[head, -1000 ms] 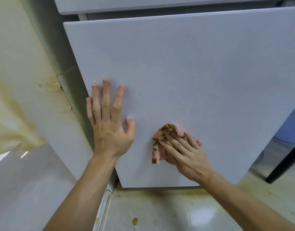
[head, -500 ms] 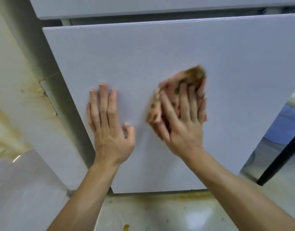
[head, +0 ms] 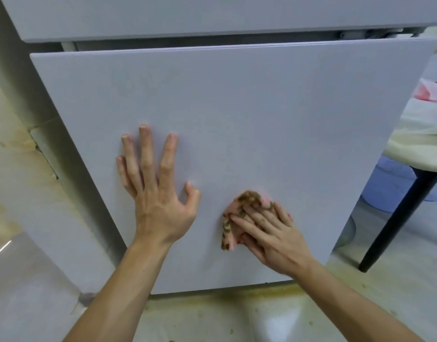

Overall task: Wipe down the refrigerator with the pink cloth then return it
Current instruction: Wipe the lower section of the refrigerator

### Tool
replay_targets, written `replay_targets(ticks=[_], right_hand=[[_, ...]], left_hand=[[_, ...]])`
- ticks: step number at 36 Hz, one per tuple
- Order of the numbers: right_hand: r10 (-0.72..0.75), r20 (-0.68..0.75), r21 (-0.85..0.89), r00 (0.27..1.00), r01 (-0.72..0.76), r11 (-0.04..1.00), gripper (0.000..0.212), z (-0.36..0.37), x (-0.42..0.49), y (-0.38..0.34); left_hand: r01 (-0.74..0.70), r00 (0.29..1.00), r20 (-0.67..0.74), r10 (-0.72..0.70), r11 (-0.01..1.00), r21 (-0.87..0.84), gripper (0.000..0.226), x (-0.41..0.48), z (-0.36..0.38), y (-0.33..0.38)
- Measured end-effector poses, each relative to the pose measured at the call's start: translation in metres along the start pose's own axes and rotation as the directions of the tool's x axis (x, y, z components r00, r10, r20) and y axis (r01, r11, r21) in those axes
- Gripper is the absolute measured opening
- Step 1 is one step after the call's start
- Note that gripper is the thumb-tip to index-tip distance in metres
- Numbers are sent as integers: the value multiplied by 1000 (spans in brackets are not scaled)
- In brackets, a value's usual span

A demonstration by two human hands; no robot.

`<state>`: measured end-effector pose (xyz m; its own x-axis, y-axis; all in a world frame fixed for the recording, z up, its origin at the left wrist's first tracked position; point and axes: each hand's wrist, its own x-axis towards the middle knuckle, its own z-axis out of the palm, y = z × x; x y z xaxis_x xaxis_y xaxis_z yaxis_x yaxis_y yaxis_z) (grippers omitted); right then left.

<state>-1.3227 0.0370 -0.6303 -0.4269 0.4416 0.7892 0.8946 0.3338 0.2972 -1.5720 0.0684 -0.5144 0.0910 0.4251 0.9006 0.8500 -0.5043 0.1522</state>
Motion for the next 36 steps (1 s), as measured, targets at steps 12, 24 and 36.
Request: replay_targets(ticks=[12,24,36], right_hand=[[551,-418,164,722,-537,828,63,-42,131,33],[0,19,-70,1000,2,998,60,14,-61,33],[446,-260,83,856,-440,894,62,-55,54,93]], left_hand=[[-22,1000,-3,22,1000,12,90,1,-2,4],[-27,1000,-16,27,1000,3,97,3,7,21],[-15,999,33,16,1000,-20,101,1,20,44]])
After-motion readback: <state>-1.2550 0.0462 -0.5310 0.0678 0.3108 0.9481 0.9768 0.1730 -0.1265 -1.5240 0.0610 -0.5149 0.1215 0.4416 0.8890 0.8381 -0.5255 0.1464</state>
